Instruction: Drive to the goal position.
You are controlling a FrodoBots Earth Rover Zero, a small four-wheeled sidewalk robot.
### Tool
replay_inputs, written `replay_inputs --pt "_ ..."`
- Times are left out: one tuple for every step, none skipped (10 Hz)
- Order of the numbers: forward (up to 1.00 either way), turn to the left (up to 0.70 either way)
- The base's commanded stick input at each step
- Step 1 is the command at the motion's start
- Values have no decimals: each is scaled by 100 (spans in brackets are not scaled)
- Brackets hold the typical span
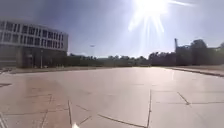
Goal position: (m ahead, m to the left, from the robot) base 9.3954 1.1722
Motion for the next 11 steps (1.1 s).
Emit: replay_inputs --pt "70 0" --pt "70 0" --pt "70 0" --pt "70 0" --pt "70 0" --pt "70 0" --pt "70 0" --pt "70 0" --pt "70 0" --pt "70 0" --pt "70 0"
